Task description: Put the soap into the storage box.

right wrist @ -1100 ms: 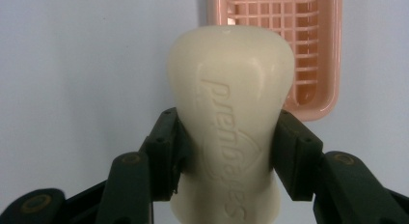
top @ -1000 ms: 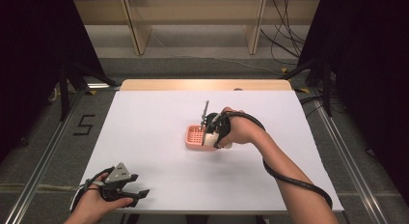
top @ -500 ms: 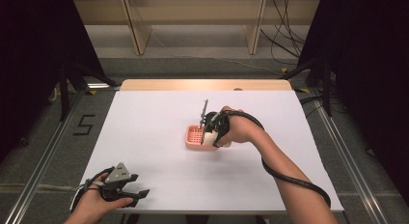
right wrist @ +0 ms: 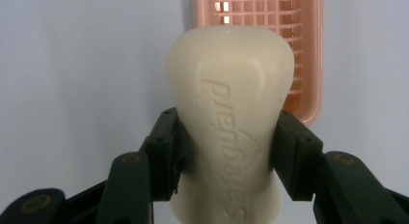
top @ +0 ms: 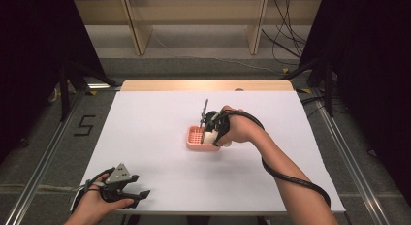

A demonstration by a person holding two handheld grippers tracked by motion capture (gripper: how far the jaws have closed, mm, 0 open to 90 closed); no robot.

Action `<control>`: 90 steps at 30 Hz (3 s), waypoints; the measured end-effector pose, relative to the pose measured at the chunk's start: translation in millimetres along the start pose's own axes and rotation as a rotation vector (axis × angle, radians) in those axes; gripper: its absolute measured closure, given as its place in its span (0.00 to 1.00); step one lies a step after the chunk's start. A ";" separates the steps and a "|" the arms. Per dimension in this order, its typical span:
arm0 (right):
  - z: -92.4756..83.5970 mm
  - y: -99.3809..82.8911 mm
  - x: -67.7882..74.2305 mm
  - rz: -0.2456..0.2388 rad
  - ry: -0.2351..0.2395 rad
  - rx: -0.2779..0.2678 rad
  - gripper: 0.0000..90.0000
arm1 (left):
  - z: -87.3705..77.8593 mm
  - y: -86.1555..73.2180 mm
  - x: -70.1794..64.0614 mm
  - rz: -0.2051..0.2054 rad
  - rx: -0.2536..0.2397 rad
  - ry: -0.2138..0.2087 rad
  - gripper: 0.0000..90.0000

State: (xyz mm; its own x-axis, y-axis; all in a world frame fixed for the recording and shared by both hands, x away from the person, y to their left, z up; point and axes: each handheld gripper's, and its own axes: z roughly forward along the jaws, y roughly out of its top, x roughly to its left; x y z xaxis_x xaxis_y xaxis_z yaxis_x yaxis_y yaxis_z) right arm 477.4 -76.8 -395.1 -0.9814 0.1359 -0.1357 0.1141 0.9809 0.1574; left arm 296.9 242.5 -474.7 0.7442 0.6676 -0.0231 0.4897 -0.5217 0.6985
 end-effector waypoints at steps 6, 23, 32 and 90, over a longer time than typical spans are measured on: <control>-1.5 1.4 2.6 0.069 0.004 0.036 0.56 | -0.1 0.1 0.2 0.003 0.000 0.001 0.34; 3.8 4.8 -5.3 0.022 -0.005 -0.002 0.56 | -0.2 0.2 0.1 0.003 0.000 0.000 0.34; 4.2 7.0 -6.9 0.040 -0.007 0.011 0.56 | -0.2 0.2 0.3 0.006 -0.003 -0.002 0.34; 28.3 31.1 -23.0 0.034 -0.019 -0.001 0.56 | -0.5 0.8 1.0 0.024 0.004 0.000 0.34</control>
State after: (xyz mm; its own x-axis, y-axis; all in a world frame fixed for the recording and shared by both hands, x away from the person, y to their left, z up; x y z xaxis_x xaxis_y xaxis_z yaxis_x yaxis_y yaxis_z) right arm 507.9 -45.5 -414.7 -0.9739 0.1715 -0.1485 0.1470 0.9756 0.1632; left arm 297.8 243.0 -473.8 0.7558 0.6548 -0.0059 0.4731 -0.5397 0.6963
